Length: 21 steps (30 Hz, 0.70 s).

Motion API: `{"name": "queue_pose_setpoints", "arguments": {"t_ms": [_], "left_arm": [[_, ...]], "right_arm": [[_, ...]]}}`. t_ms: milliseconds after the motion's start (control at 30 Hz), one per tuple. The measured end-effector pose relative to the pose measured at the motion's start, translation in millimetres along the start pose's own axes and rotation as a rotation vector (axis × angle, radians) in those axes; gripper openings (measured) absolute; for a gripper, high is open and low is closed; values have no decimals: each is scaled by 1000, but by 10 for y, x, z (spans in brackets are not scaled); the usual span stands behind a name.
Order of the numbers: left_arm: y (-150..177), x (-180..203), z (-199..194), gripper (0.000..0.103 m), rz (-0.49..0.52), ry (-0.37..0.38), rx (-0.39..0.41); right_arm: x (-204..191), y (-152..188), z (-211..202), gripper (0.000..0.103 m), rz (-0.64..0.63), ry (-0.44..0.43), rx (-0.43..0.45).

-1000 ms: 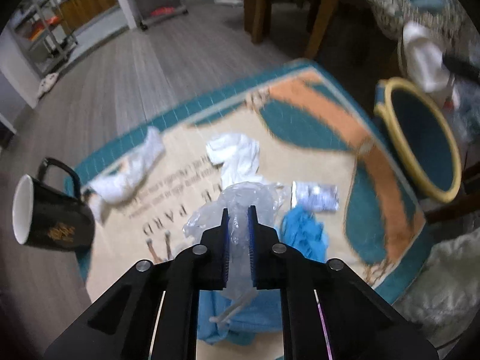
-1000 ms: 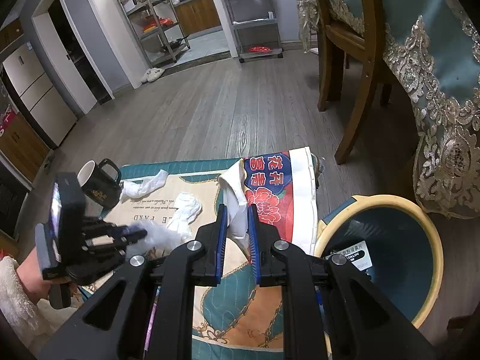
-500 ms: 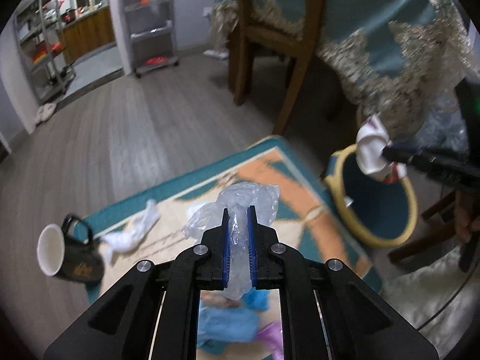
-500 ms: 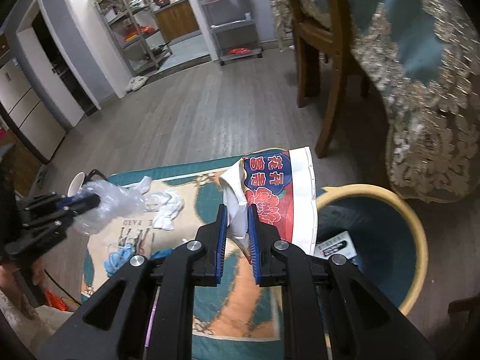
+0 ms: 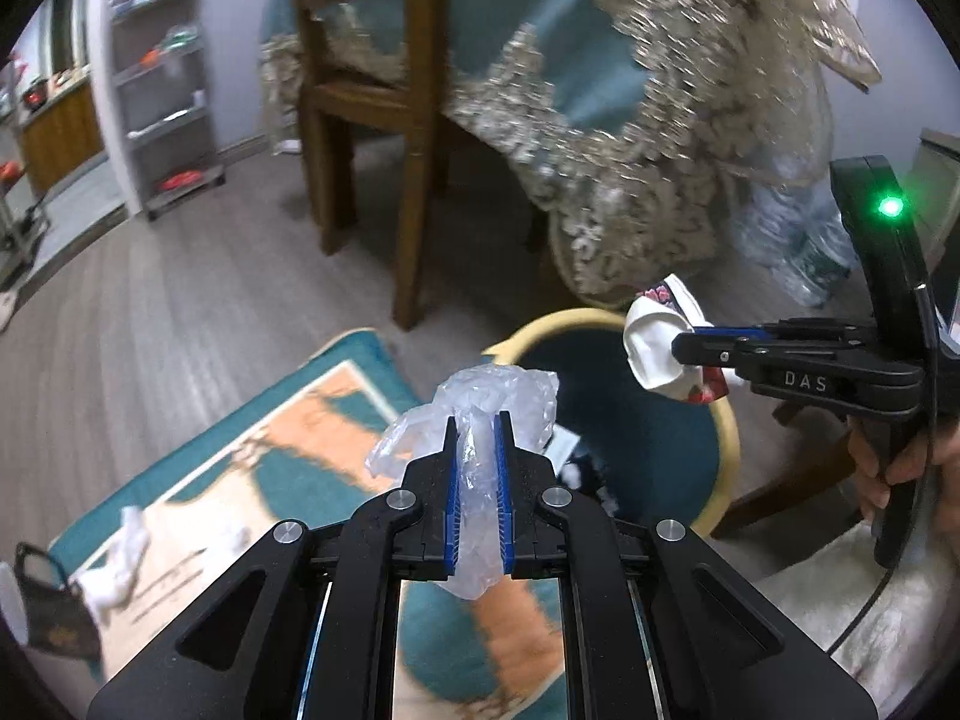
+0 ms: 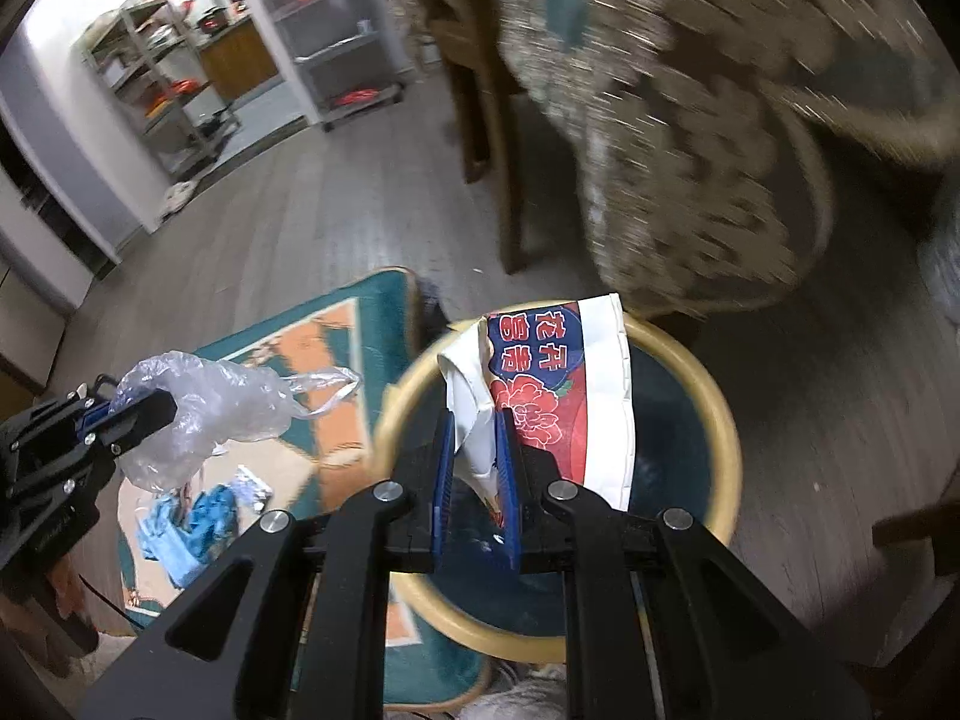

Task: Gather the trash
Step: 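Open both tools over the bucket to drop the bag and tissue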

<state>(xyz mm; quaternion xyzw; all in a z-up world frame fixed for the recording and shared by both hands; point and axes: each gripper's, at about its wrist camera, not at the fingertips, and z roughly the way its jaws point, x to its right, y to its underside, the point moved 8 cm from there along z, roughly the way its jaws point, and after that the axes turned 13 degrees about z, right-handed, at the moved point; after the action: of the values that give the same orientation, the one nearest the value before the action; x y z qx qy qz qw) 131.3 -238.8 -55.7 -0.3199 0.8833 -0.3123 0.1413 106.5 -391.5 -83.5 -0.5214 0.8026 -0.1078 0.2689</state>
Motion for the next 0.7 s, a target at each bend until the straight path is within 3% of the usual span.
{"name": "queue_pose_setpoints", "arguments": {"t_ms": [333,500,700], "left_arm": [[44,430,572,11,81,64,-61],[56,469,606,42,96,61,-59],[76,335,457,45,67,35,-44]], "right_arm": [[444,17,160,14,39,75,-52],[469,-15,225,18,39,106,-59],[433,-73,194,37,55,97,-39]]}}
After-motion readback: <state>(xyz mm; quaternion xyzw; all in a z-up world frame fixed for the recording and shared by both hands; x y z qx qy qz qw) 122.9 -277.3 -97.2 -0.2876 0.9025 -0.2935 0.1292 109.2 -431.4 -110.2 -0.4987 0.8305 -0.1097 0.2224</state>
